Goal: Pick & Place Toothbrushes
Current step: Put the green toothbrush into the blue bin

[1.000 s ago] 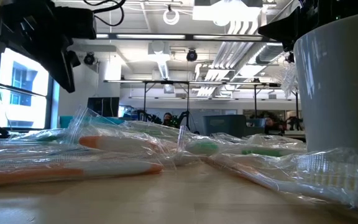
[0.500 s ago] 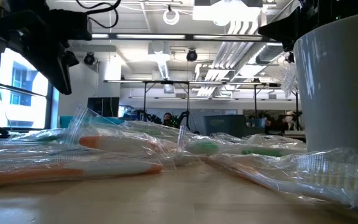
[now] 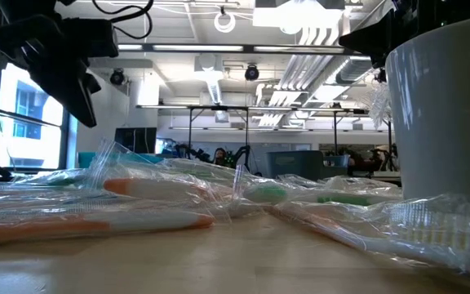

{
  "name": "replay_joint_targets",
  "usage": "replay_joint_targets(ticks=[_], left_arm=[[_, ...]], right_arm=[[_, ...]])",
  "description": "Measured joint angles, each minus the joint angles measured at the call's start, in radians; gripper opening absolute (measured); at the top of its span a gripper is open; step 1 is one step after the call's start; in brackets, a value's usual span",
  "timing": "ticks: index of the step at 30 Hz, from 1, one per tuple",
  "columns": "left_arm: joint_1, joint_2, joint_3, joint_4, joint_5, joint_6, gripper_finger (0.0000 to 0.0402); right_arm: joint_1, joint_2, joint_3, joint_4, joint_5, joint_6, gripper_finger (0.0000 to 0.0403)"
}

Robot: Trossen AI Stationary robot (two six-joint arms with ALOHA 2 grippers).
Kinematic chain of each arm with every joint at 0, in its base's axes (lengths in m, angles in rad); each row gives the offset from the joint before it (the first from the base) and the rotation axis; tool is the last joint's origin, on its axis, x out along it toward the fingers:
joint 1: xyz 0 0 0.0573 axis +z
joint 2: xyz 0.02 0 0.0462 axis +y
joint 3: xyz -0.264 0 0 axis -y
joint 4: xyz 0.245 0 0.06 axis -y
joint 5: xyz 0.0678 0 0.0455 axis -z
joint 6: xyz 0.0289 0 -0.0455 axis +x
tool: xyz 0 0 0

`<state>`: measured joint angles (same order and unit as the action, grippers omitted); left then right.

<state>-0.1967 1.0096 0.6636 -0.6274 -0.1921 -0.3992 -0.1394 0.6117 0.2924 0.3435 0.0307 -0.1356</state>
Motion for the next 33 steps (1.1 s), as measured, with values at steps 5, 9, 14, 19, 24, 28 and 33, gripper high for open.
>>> replay_joint_targets(ticks=[5,9,14,19,24,28,33], left_arm=[[0.0,0.0,0.0,0.0,0.0,0.0,0.0033],[0.0,0.0,0.0,0.0,0.0,0.0,0.0033],[0.0,0.0,0.0,-0.001,-0.001,-0.017,0.0038],[0.0,0.0,0.0,-0.004,-0.001,-0.017,0.0083],[0.0,0.001,0.0,-0.004,-0.002,0.006,0.0138],[0.0,0.001,0.0,-0.002,-0.002,-0.007,0.0155],[0.0,0.001,0.0,-0.002,-0.002,-0.025,0.0157]], right_arm=[[0.0,0.0,0.0,-0.014,0.0,0.0,0.0003],[0.0,0.0,0.0,-0.018,0.0,0.0,0.0003],[0.0,0.0,0.0,-0.018,0.0,0.0,0.0003],[0.0,0.0,0.0,-0.018,0.0,0.0,0.0003],[0.0,0.0,0.0,-0.018,0.0,0.0,0.0003],[0.0,0.0,0.0,-0.018,0.0,0.0,0.0003],[0.0,0.0,0.0,-0.018,0.0,0.0,0.0003]])
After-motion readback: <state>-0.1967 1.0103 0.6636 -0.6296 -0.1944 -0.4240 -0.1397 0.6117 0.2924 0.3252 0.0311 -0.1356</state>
